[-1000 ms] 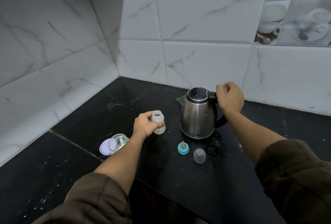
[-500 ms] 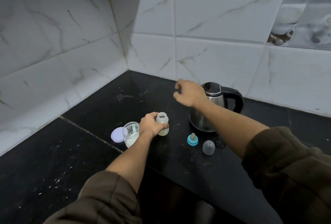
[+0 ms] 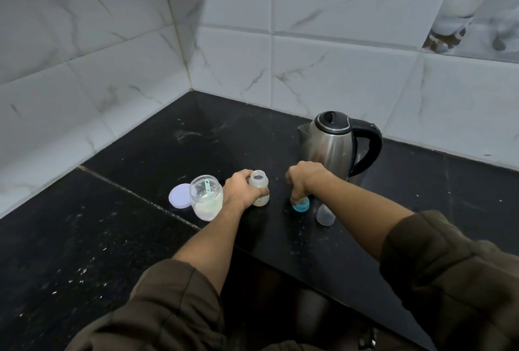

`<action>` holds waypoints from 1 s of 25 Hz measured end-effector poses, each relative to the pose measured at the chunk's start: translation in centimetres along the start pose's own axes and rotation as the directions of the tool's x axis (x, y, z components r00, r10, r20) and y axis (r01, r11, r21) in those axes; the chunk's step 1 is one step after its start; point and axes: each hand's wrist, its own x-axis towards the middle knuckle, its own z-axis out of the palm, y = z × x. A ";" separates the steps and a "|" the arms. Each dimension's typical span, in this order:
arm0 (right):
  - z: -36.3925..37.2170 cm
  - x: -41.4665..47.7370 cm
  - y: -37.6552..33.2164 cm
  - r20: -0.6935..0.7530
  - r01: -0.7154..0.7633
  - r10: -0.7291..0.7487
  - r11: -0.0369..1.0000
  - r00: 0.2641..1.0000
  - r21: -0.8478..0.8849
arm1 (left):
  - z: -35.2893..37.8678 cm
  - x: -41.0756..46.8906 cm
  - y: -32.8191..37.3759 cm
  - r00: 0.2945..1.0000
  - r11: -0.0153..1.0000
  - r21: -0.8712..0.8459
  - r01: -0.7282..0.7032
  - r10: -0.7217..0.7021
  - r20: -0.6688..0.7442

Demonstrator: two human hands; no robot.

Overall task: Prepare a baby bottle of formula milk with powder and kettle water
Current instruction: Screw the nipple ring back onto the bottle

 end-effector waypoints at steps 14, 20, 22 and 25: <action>-1.0 0.5 -0.3 -0.159 0.008 0.019 0.985 0.987 0.172 | 0.1 0.2 -0.4 0.999 0.999 -0.029 -0.044 0.045 0.020; -7.0 0.0 -2.1 -0.297 0.179 -0.096 0.947 0.950 0.266 | -0.3 -0.1 -0.3 0.999 1.000 -0.008 -0.031 0.031 0.035; -7.5 0.0 -3.1 -0.242 0.206 -0.153 0.955 0.958 0.212 | -0.3 -0.1 -0.3 0.999 1.000 -0.003 -0.030 0.030 0.045; -7.2 0.2 -4.5 -0.172 0.212 -0.193 0.972 0.966 0.102 | -0.4 -0.2 -0.3 0.998 1.000 -0.004 -0.027 0.027 0.054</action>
